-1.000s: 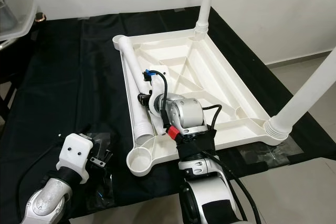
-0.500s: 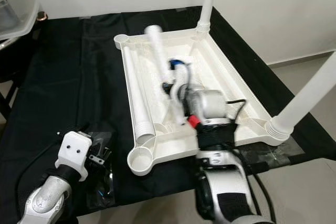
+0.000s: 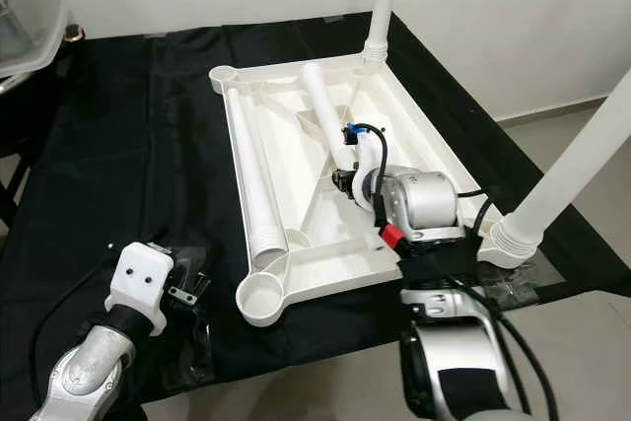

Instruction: Building children table

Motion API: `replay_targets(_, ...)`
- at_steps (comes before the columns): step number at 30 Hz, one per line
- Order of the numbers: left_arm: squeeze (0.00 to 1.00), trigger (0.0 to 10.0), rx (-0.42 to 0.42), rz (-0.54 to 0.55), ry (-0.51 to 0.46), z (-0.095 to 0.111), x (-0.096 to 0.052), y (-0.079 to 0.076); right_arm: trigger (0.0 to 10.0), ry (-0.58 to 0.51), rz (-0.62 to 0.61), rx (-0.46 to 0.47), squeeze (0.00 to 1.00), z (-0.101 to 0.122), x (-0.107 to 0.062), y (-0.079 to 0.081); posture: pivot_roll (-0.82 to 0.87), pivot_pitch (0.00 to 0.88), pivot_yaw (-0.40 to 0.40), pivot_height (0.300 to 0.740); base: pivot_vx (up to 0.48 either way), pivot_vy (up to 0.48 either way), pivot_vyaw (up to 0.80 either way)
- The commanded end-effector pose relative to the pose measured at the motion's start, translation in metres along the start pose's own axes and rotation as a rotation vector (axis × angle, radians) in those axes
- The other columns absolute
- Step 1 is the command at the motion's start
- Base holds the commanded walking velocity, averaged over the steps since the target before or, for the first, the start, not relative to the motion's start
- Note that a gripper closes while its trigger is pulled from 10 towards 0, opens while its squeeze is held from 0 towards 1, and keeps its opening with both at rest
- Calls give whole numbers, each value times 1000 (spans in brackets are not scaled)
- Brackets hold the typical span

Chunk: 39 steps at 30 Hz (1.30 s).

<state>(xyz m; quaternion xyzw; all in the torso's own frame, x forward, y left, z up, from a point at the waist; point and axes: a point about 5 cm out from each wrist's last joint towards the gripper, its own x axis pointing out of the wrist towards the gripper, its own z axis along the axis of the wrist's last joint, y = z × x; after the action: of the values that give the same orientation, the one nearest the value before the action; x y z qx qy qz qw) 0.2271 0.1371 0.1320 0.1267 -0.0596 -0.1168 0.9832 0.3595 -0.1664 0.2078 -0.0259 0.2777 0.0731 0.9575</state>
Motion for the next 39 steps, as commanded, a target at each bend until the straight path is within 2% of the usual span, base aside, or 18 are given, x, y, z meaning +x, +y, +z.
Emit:
replay_targets(1, 0, 10000, 5, -8, 30, -7, -2, 1, 1333, 38, 16, -13, 0, -7, 2, 3, -4, 135, -11, 740, 0, 0, 0)
replay_targets(3, 0, 10000, 6, -9, 31, -7, -1, 1, 1686, 29, 26, -22, 0, -5, 2, 4, -2, 134, -11, 740, 0, 0, 0)
replay_targets(4, 0, 10000, 6, -8, 31, -6, -1, 1, 2275, 24, 33, -26, 0, -4, 2, 5, -1, 134, -11, 740, 0, 0, 0)
replay_targets(6, 0, 10000, 6, -8, 31, -6, -1, 1, 2275, 20, 37, -29, 0, -3, 2, 6, -1, 134, -11, 740, 0, 0, 0)
replay_targets(7, 0, 10000, 6, -8, 31, -6, -1, 0, 2824, 18, 53, -30, 0, -2, 1, 10, 1, 135, -13, 740, 0, 0, 0)
replay_targets(10, 0, 10000, 6, -8, 31, -6, -2, 0, 2706, 15, 117, -30, 0, 0, -2, 21, 2, 137, -14, 740, 0, 0, 0)
replay_targets(12, 0, 10000, 6, -8, 31, -6, -2, 0, 2706, 15, 117, -30, 0, 0, -2, 21, 2, 137, -14, 740, 0, 0, 0)
replay_targets(13, 0, 10000, 5, -7, 32, -6, -2, 0, 2745, 33, 188, -34, 0, 1, -8, 30, 1, 139, -15, 740, 0, 0, 0)
replay_targets(17, 0, 10000, 3, -7, 32, -6, -2, 0, 2824, 49, 214, -38, 0, 1, -11, 33, -5, 142, -15, 740, 0, 0, 0)
replay_targets(21, 0, 10000, 0, -11, 32, -6, -2, 0, 3059, 124, 279, -50, 0, -7, -20, 41, -15, 149, -15, 740, 0, 0, 0)
replay_targets(31, 0, 10000, -5, -14, 33, -7, -2, -1, 3098, 146, 250, -26, 0, -9, -21, 40, -17, 147, -14, 740, 0, 0, 0)
replay_targets(32, 0, 10000, -5, -14, 33, -7, -2, -1, 3059, 132, 229, -16, 0, -8, -20, 37, -17, 147, -14, 740, 0, 0, 0)
replay_targets(33, 0, 10000, -4, -14, 33, -7, -2, -1, 3647, 91, 188, -5, 0, -2, -18, 31, -16, 145, -13, 740, 0, 0, 0)
replay_targets(34, 0, 10000, -4, -14, 33, -7, -2, -1, 3647, 91, 188, -5, 0, -2, -18, 31, -16, 145, -13, 740, 0, 0, 0)
replay_targets(36, 0, 10000, -4, -13, 33, -7, -2, -1, 3569, -8, 119, -15, 0, 11, -17, 21, -16, 146, -12, 740, 0, 0, 0)
replay_targets(37, 0, 10000, -4, -13, 33, -7, -2, -1, 3569, -8, 119, -15, 0, 11, -17, 21, -16, 146, -12, 740, 0, 0, 0)
replay_targets(39, 0, 10000, -4, -13, 33, -6, -2, -1, 3216, -128, 87, -27, 0, 30, -19, 17, -13, 151, -7, 740, 0, 0, 0)
